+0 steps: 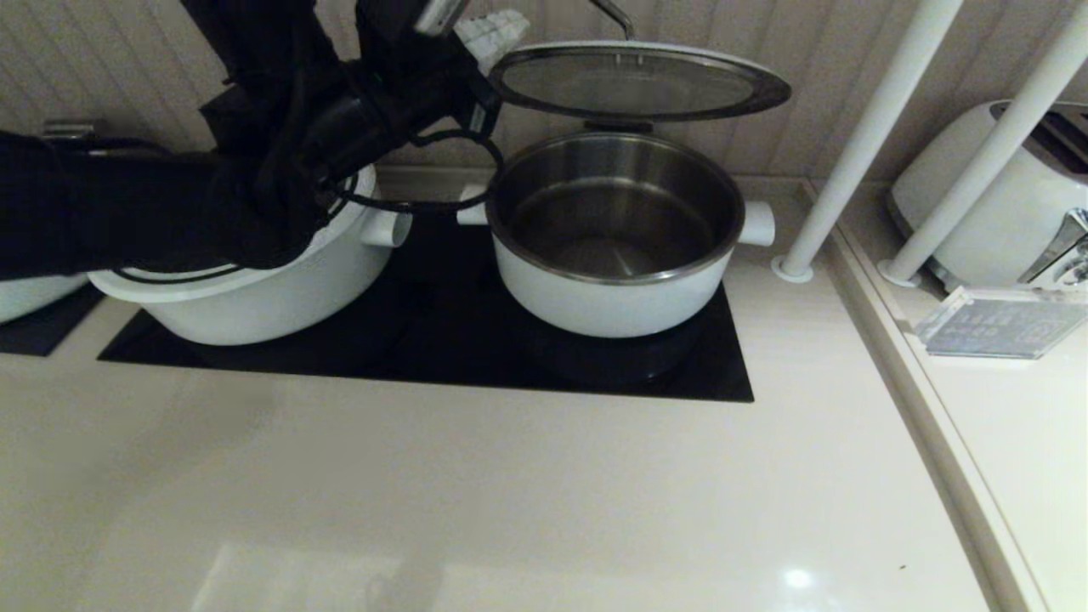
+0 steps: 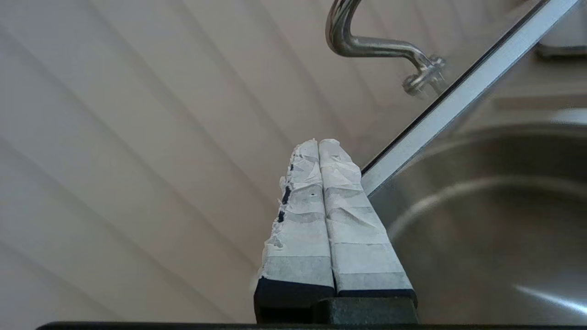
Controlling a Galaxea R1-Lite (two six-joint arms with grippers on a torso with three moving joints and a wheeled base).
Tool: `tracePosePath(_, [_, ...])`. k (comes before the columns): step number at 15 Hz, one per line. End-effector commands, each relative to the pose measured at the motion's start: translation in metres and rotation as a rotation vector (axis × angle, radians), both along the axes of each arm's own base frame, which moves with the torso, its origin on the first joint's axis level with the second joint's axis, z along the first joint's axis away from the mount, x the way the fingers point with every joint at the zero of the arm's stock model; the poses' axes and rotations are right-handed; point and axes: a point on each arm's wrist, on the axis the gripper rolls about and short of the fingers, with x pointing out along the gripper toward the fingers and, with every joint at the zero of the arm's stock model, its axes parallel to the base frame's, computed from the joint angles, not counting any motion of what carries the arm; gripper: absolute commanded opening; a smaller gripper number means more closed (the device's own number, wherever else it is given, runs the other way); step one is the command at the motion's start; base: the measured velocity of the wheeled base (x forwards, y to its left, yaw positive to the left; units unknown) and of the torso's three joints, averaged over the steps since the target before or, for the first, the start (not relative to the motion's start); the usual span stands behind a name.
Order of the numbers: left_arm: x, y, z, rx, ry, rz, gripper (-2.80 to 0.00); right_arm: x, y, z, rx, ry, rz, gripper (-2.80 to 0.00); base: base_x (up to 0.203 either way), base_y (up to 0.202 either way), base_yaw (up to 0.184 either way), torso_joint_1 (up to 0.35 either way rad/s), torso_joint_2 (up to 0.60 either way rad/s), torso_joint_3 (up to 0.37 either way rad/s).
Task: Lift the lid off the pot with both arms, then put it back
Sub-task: Close the pot lid
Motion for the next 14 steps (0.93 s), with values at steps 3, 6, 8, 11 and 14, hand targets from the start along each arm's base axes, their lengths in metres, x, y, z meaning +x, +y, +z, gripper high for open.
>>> tracePosePath(3, [-0.007, 0.001, -0.026, 0.024, 0.040, -0.005, -2.80, 0.000, 0.000, 0.000, -0.001, 0.000, 0.001, -2.80, 0.000, 0.000, 0.000, 0.000, 0.00, 0.000])
tracePosePath(6, [-0.007, 0.001, -0.040, 0.028, 0.042, -0.004, -2.80, 0.000, 0.000, 0.000, -0.001, 0.000, 0.001, -2.80, 0.000, 0.000, 0.000, 0.000, 0.00, 0.000])
tracePosePath(8, [-0.008, 0.002, -0.052, 0.034, 0.053, -0.004, -2.80, 0.000, 0.000, 0.000, 0.000, 0.000, 0.001, -2.80, 0.000, 0.000, 0.000, 0.000, 0.00, 0.000])
tracePosePath(11, [-0.007, 0.001, -0.065, 0.036, 0.058, -0.004, -2.80, 0.000, 0.000, 0.000, -0.001, 0.000, 0.001, -2.80, 0.000, 0.000, 0.000, 0.000, 0.00, 0.000])
tracePosePath(14, [-0.007, 0.002, -0.076, 0.046, 0.078, -0.002, -2.80, 0.000, 0.000, 0.000, 0.000, 0.000, 0.001, -2.80, 0.000, 0.000, 0.000, 0.000, 0.00, 0.000])
